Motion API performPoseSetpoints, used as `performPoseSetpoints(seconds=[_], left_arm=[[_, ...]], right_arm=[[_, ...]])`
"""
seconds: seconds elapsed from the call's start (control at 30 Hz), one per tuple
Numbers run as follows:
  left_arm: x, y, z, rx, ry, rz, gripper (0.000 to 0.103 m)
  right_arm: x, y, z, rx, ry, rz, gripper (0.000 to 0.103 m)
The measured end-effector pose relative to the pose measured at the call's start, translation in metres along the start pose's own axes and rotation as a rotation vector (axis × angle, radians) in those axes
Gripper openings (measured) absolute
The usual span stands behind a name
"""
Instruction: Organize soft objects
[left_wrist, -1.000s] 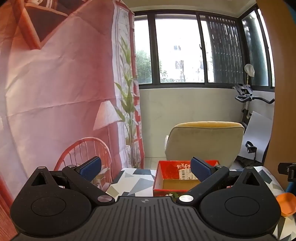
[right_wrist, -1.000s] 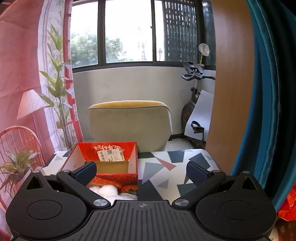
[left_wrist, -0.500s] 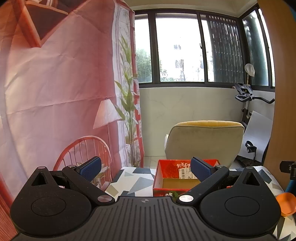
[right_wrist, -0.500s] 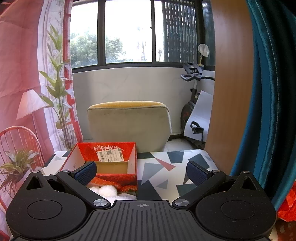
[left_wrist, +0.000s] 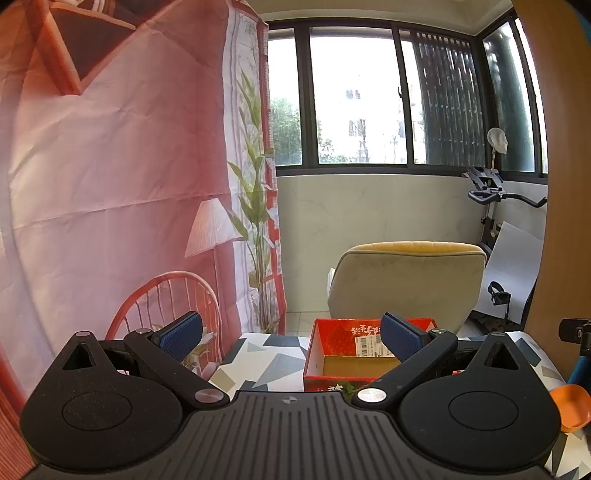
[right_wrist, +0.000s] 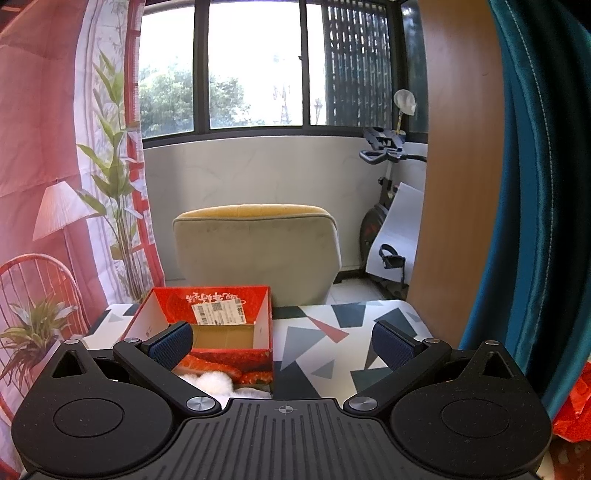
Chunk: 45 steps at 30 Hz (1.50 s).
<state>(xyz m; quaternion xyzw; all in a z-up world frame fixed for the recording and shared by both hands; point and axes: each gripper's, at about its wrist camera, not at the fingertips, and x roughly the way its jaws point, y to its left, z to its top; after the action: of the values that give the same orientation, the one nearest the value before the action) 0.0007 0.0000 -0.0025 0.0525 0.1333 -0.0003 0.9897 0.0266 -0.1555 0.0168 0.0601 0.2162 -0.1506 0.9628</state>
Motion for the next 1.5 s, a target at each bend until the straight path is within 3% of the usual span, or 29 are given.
performPoseSetpoints(seconds=[1.5], left_arm=[[0.0028,0.0020,-0.0026,-0.006,0.017,-0.013,0.103]], right_arm=[[-0.0022,-0.0023,-0.0018,-0.002,-0.002,-0.006,0.103]])
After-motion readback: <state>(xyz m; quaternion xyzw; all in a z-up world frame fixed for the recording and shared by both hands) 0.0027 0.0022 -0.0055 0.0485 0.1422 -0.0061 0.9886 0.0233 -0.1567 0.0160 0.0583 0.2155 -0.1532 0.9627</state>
